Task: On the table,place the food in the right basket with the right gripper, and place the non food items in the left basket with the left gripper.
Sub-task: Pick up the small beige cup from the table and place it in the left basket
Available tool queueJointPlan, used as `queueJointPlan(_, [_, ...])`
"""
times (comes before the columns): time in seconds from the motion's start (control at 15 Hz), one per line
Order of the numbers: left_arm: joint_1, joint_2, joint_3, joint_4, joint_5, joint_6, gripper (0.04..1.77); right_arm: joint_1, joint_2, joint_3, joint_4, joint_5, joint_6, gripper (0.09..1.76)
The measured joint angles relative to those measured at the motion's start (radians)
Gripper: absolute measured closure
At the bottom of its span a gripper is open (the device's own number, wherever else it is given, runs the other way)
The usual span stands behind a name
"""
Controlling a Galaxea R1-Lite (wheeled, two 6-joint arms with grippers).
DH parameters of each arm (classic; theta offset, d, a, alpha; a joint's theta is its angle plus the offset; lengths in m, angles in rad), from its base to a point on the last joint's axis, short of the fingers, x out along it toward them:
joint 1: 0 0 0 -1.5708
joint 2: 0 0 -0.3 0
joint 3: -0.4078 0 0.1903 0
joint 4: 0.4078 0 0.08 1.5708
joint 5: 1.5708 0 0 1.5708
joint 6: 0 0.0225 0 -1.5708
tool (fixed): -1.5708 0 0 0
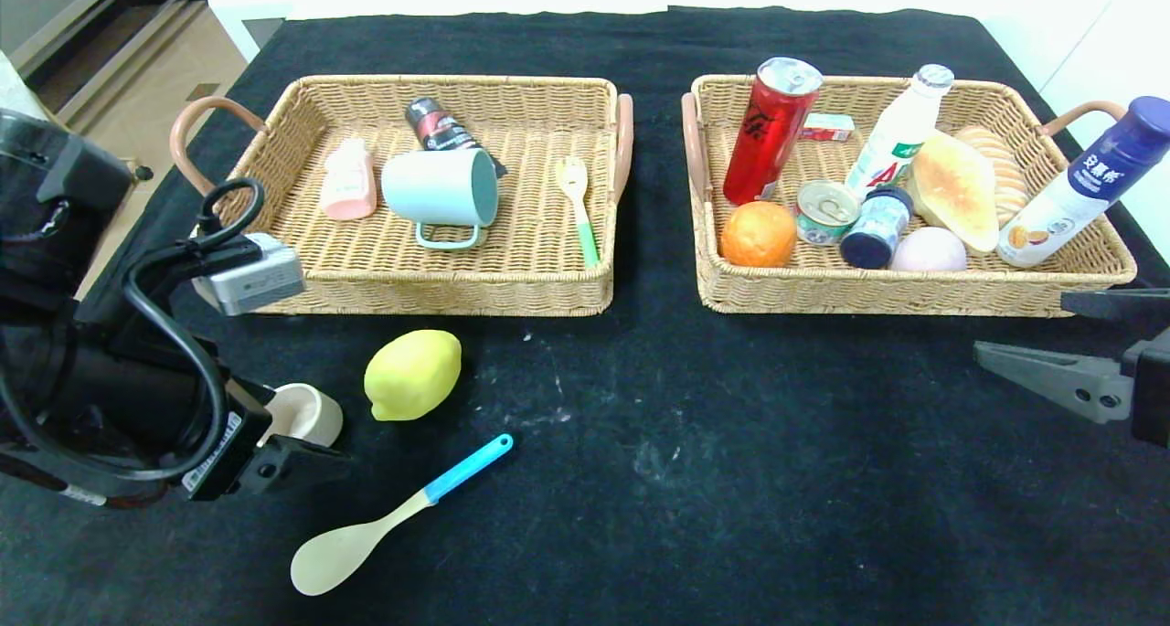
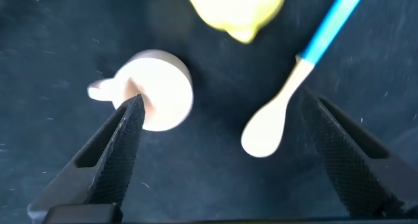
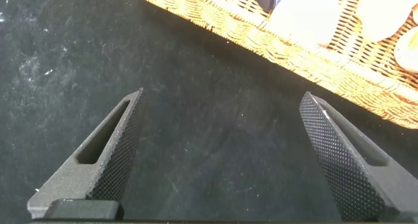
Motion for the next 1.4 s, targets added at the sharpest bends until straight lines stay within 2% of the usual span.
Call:
queueJointPlan(0.27, [-0.018, -0.001, 0.029, -0.004, 0.014, 0.0, 0.09, 0.0, 0.0, 0.0, 0.0, 0.0, 0.0, 0.14])
queueJointPlan(1.07, [-0.016, 0.085, 0.033, -0.011, 0.041, -0.003, 0.09, 0.0, -0.003, 0.0, 0.0, 0.001, 0.0, 0.14])
queueJointPlan(1.4, [-0.017, 0.115, 0.073, -0.13, 0.087, -0.002, 0.09, 0.0, -0.004, -0.001, 0.0, 0.001, 0.0, 0.14])
